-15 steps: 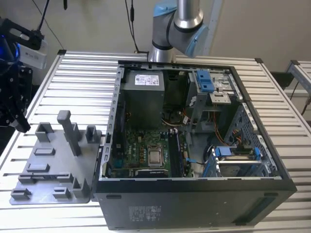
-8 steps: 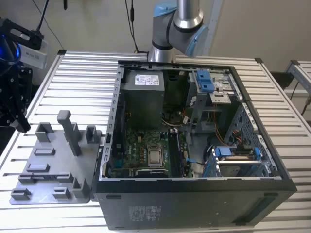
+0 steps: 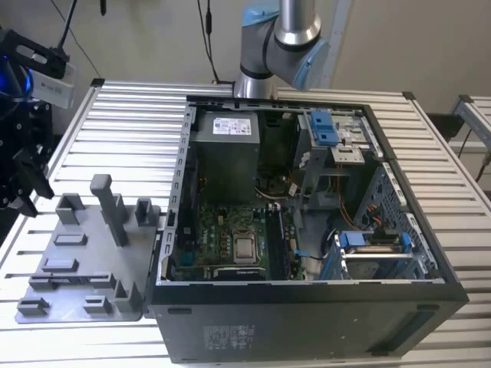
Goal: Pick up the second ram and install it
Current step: 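Pick up the second ram and move it above second insertion slot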
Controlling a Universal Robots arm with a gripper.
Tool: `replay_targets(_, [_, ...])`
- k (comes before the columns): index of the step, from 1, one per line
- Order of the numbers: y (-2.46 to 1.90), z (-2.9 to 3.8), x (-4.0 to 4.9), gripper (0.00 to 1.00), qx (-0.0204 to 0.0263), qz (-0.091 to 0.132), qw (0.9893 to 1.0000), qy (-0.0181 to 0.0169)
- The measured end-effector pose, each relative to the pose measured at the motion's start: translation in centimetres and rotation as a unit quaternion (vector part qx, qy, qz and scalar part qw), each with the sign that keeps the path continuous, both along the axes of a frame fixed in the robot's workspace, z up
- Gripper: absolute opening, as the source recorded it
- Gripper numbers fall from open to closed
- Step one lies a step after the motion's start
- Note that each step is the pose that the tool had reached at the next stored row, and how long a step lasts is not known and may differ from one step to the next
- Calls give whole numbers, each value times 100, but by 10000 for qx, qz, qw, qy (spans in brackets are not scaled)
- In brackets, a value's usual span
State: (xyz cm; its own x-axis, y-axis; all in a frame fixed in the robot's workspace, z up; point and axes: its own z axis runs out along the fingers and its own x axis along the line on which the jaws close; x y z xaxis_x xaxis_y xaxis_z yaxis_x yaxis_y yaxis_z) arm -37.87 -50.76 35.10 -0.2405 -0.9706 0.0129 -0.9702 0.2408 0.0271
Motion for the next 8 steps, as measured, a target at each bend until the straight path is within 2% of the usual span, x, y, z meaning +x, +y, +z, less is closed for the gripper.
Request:
replay_targets(2, [0,0,0,36,3,0,10000,0])
replay_targets(3, [0,0,0,42,4,0,10000,0])
replay_targets(8, [0,-23,-9,42,5,24,10000,-5])
